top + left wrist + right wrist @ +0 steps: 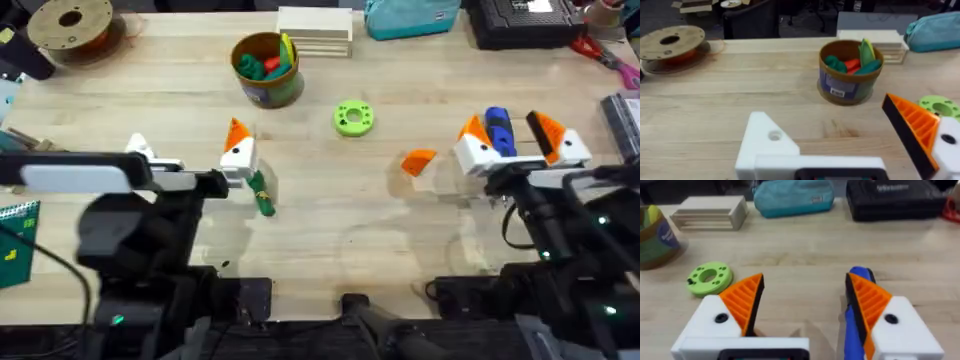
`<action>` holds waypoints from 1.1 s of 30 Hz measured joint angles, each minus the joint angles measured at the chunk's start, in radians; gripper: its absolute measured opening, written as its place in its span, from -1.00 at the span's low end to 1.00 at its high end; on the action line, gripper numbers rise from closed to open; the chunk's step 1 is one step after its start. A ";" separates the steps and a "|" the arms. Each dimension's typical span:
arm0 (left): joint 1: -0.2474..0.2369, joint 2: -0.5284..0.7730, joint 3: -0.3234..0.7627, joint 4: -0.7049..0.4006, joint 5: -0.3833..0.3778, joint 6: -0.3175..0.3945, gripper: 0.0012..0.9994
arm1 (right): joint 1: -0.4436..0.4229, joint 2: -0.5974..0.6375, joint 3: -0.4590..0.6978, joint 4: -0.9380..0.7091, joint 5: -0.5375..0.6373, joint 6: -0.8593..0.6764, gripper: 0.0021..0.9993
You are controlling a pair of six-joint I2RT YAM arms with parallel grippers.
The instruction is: Pick up the gripper from the table and insert it into the empty holder that is missing its gripper. Then pick up a screw, insert it into the mounting hole, and use the screwdriver to tighten it. Finally, clean up the table by picking up the vegetable and placing it into the bucket.
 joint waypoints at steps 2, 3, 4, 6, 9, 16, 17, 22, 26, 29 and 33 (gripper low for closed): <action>0.000 0.035 0.085 -0.078 0.000 0.000 0.97 | 0.000 0.015 0.055 -0.122 0.001 0.021 0.90; 0.000 0.057 0.133 -0.110 0.000 0.000 0.97 | 0.000 0.035 0.101 -0.188 0.001 0.032 0.91; 0.000 0.088 0.191 -0.154 0.000 0.000 0.97 | 0.000 0.058 0.152 -0.252 0.001 0.039 0.90; 0.000 0.268 0.460 -0.378 0.010 0.001 0.97 | 0.000 0.187 0.418 -0.467 0.003 0.057 0.90; 0.000 0.422 0.667 -0.598 0.026 0.002 0.97 | 0.000 0.293 0.606 -0.578 0.004 0.064 0.90; 0.000 0.728 1.027 -0.854 0.036 0.004 0.97 | 0.000 0.469 0.836 -0.676 0.005 0.067 0.90; 0.000 0.750 1.047 -0.852 0.039 0.004 0.97 | 0.000 0.473 0.836 -0.678 0.004 0.067 0.90; 0.000 0.814 1.069 -0.852 0.076 0.003 0.34 | 0.000 0.476 0.836 -0.689 0.005 0.067 0.90; 0.000 0.831 1.069 -0.841 0.115 0.010 -0.27 | 0.000 0.476 0.836 -0.689 0.005 0.067 0.90; 0.000 0.832 1.069 -0.772 0.161 0.010 0.70 | 0.000 0.476 0.836 -0.689 0.004 0.067 0.90; 0.000 0.832 1.069 -0.743 0.216 0.007 0.97 | 0.000 0.476 0.836 -0.689 0.005 0.067 0.90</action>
